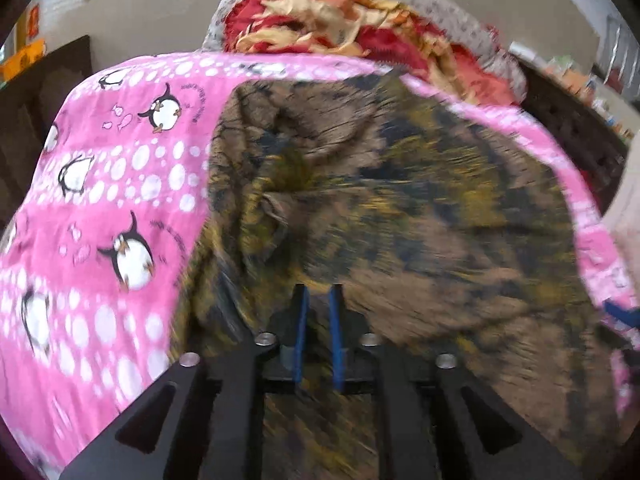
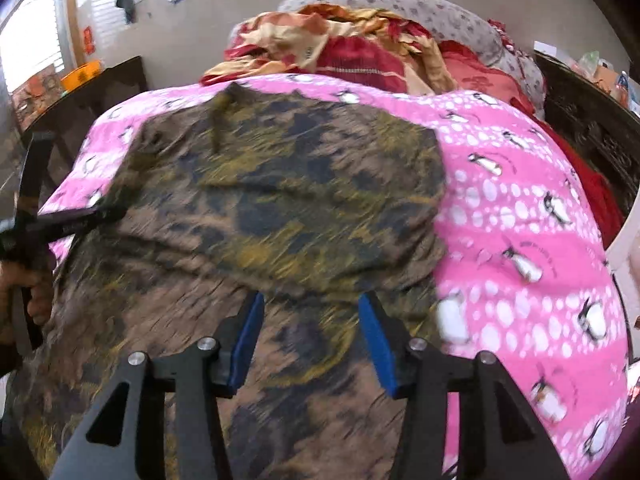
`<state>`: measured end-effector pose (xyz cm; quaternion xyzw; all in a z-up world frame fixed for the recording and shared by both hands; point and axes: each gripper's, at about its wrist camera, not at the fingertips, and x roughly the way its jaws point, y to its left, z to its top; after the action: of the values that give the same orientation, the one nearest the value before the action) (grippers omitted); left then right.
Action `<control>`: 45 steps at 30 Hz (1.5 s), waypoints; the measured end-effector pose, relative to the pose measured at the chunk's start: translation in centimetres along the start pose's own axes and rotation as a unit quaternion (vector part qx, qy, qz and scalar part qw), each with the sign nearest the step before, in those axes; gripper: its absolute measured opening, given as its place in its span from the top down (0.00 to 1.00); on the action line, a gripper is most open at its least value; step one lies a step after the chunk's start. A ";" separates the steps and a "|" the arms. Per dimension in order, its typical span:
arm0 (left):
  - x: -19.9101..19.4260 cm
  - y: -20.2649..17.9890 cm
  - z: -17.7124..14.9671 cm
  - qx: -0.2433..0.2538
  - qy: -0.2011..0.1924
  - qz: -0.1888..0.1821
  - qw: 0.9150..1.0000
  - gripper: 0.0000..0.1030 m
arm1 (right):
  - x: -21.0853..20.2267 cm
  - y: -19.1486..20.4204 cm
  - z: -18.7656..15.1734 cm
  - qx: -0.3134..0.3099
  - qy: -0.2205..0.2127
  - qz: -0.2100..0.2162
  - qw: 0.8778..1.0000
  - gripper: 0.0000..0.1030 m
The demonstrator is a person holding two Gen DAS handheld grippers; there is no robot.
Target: Fold small clothes
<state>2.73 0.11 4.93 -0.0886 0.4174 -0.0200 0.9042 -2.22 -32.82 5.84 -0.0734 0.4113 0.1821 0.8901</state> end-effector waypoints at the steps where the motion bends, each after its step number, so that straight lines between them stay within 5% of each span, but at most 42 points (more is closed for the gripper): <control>1: -0.4 -0.6 -0.5 0.003 -0.004 -0.012 1.000 0.88 | -0.1 0.8 -0.7 -0.006 0.000 -0.009 1.000 0.49; 4: 0.2 -2.5 -2.2 0.023 0.018 -0.039 0.999 0.75 | 1.9 1.6 -2.6 -0.019 0.024 -0.024 0.999 0.46; 6: 1.0 -3.3 -3.5 0.056 0.010 -0.021 0.998 0.72 | 2.9 2.0 -3.8 -0.021 0.041 -0.031 0.998 0.39; 10: 1.1 -3.5 -3.8 0.065 0.007 -0.035 0.997 0.57 | 3.2 2.1 -3.6 -0.024 0.045 -0.064 0.997 0.15; 13: 1.4 -4.3 -3.6 0.087 0.015 -0.042 0.995 0.39 | 3.5 1.4 -3.4 -0.011 0.045 -0.051 0.998 0.10; 19: 2.1 -6.0 -3.7 0.128 0.028 -0.015 0.991 0.26 | 4.1 2.3 -3.4 -0.026 0.050 -0.100 0.993 0.00; 28: 2.9 -6.7 -3.7 0.142 0.036 -0.006 0.989 0.16 | 4.3 1.8 -3.2 -0.012 0.052 -0.091 0.994 0.00; 45: 2.9 -6.3 -3.6 0.133 0.036 -0.022 0.990 0.16 | 5.0 1.7 -3.0 -0.001 0.045 -0.090 0.995 0.00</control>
<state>2.10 -6.93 1.61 0.0243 0.4413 -0.0985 0.8916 -2.04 -30.75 0.10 -0.1189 0.4423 0.0978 0.8835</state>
